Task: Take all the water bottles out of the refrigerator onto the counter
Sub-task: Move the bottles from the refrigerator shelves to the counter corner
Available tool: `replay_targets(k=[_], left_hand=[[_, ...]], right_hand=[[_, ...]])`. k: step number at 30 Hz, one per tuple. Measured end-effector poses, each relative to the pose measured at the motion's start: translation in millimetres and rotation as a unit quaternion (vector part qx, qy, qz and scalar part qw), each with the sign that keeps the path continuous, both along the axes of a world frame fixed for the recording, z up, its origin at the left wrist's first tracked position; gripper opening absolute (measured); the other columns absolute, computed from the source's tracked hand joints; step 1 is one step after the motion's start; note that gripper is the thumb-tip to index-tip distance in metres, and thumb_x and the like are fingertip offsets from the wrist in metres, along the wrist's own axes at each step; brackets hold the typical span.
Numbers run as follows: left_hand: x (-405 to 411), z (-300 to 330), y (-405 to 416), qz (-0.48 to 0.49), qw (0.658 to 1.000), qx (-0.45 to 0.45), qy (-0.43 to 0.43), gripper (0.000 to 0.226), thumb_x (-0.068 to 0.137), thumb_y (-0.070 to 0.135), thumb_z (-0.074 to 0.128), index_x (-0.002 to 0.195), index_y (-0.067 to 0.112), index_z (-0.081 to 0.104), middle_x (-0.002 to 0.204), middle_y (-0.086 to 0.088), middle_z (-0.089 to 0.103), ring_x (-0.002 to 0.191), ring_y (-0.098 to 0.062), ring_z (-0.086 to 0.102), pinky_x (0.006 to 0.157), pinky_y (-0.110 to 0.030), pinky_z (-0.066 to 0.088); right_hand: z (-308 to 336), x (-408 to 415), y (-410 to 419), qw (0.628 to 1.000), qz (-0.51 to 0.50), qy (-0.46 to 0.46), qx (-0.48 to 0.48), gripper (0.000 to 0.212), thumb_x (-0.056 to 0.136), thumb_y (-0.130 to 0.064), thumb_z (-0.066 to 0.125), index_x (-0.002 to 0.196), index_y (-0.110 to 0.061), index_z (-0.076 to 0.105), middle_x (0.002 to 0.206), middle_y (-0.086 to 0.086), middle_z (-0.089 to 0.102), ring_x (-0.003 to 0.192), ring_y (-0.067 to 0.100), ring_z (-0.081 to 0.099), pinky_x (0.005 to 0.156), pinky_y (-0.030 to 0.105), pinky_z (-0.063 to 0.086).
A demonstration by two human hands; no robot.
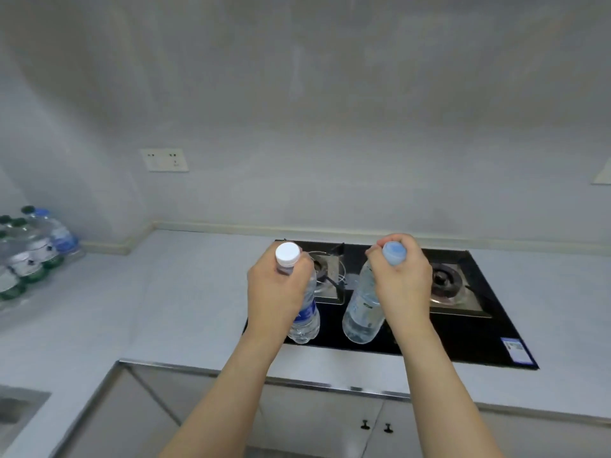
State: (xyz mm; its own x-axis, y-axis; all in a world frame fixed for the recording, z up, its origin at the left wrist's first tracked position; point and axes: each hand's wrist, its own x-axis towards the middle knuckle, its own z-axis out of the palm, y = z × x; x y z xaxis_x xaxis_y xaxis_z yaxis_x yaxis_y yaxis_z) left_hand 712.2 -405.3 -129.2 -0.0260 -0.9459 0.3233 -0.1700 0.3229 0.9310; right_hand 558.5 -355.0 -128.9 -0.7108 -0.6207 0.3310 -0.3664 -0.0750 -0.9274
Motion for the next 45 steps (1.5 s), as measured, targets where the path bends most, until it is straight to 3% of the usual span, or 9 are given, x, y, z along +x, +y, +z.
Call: replay_targets(k=[3, 11, 13, 17, 27, 38, 45], left_hand=[[50, -1, -22, 0.036, 0.999, -0.003, -0.005, 0.006, 0.085, 0.015, 0.063, 0.080, 0.013, 0.063, 0.071, 0.002, 0.063, 0.061, 0.002, 0.054, 0.056, -0.011, 0.042], [137, -23, -78, 0.131, 0.991, 0.040, -0.008, 0.004, 0.087, 0.021, 0.061, 0.087, 0.018, 0.063, 0.074, 0.009, 0.063, 0.073, 0.000, 0.061, 0.057, -0.007, 0.043], [148, -29, -93, 0.145, 0.988, 0.059, -0.004, 0.005, 0.087, 0.023, 0.060, 0.089, 0.019, 0.063, 0.076, 0.009, 0.064, 0.074, -0.005, 0.062, 0.059, -0.013, 0.043], [167, -33, -132, 0.178, 0.982, 0.068, 0.006, 0.005, 0.087, 0.021, 0.060, 0.083, 0.019, 0.061, 0.075, 0.004, 0.063, 0.065, 0.001, 0.056, 0.060, -0.016, 0.045], [196, -27, -230, 0.222, 0.973, 0.060, 0.005, 0.006, 0.088, 0.021, 0.061, 0.082, 0.019, 0.060, 0.073, 0.005, 0.064, 0.065, -0.001, 0.058, 0.061, -0.016, 0.047], [241, -58, -317, 0.250, 0.965, 0.085, 0.003, 0.008, 0.087, 0.019, 0.060, 0.080, 0.017, 0.063, 0.069, 0.006, 0.065, 0.064, -0.001, 0.058, 0.056, -0.008, 0.043], [314, -82, -388, 0.257, 0.958, 0.123, 0.021, 0.006, 0.088, 0.020, 0.061, 0.083, 0.018, 0.061, 0.073, 0.003, 0.064, 0.070, -0.010, 0.062, 0.066, -0.025, 0.051]], right_hand=[[-2, 46, -30, 0.999, 0.033, -0.003, 0.000, 0.007, 0.086, -0.018, 0.066, 0.088, -0.020, 0.060, 0.079, -0.010, 0.061, 0.070, -0.008, 0.056, 0.059, 0.007, 0.042], [-16, 124, -111, 0.994, 0.101, -0.006, 0.033, 0.008, 0.083, -0.021, 0.067, 0.085, -0.024, 0.060, 0.079, -0.009, 0.063, 0.075, 0.006, 0.060, 0.068, 0.025, 0.049], [-19, 136, -133, 0.992, 0.121, -0.003, 0.032, 0.008, 0.084, -0.020, 0.067, 0.084, -0.022, 0.060, 0.077, -0.010, 0.062, 0.072, 0.003, 0.058, 0.067, 0.020, 0.046], [-27, 156, -185, 0.987, 0.158, -0.021, 0.013, 0.010, 0.082, -0.016, 0.069, 0.082, -0.020, 0.060, 0.075, -0.015, 0.062, 0.067, -0.004, 0.056, 0.060, 0.007, 0.041], [-32, 189, -304, 0.966, 0.255, -0.050, 0.012, 0.007, 0.087, -0.015, 0.065, 0.083, -0.016, 0.058, 0.074, -0.010, 0.061, 0.062, -0.005, 0.054, 0.057, 0.004, 0.040], [-63, 243, -397, 0.947, 0.311, -0.035, 0.067, 0.011, 0.087, -0.019, 0.066, 0.083, -0.017, 0.057, 0.074, -0.011, 0.061, 0.065, -0.004, 0.055, 0.060, 0.005, 0.040], [-82, 314, -474, 0.934, 0.336, -0.036, 0.112, 0.009, 0.086, -0.020, 0.064, 0.084, -0.017, 0.056, 0.078, -0.009, 0.064, 0.068, 0.000, 0.057, 0.060, 0.005, 0.040]])
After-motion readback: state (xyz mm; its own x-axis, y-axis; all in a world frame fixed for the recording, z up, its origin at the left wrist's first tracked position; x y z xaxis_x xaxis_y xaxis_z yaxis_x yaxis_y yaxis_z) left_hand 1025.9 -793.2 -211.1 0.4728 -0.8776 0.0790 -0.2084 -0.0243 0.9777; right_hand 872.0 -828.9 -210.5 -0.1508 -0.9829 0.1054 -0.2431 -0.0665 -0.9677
